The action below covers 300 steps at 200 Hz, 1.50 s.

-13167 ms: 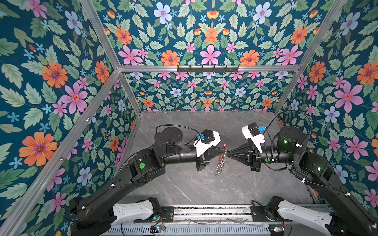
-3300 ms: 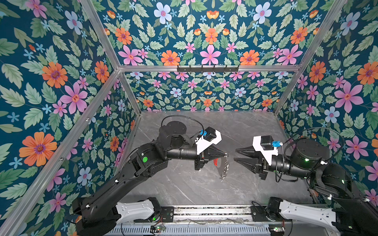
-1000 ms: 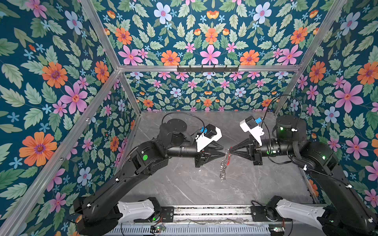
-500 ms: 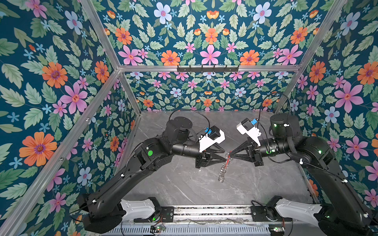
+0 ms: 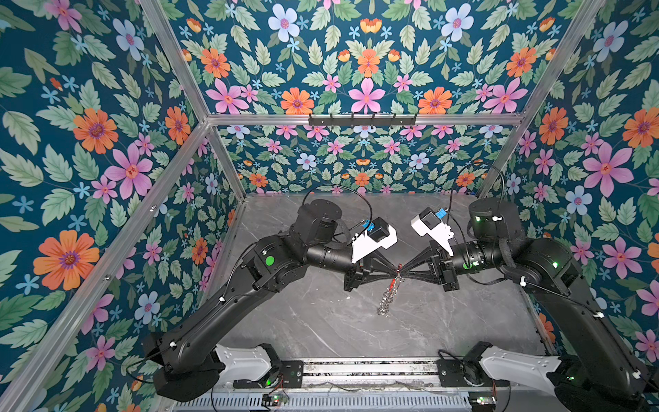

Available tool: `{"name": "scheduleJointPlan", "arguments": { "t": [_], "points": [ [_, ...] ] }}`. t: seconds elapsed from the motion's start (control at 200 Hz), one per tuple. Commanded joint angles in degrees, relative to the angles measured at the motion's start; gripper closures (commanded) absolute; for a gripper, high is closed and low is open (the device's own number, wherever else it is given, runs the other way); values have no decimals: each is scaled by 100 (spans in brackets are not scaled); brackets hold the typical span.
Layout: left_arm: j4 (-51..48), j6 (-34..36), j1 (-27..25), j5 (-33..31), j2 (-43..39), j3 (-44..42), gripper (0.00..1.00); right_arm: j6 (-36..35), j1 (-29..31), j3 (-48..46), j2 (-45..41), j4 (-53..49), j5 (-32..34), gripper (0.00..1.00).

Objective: Remove the keys from the keyring

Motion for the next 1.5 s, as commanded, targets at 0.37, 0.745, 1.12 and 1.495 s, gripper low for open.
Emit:
{"name": "scheduleJointPlan", "arguments": {
  "t": [0.37,0.745,1.12,1.495],
  "points": [
    [-69,27,1,245,48,65,88,105,1,-8,-2,311,239,100],
    [871,-195,-3,-57,-399,-613,100,346,0,-277,-206,922,431,84],
    [2209,-472,0,-564,-1180,-1492,100,469,12,-1670,-1186,2657,966,65],
    [2001,-445,-1,-502,-1097,-1271,100,598,9,-2126,-1431,3492,488,60]
  ]
}}
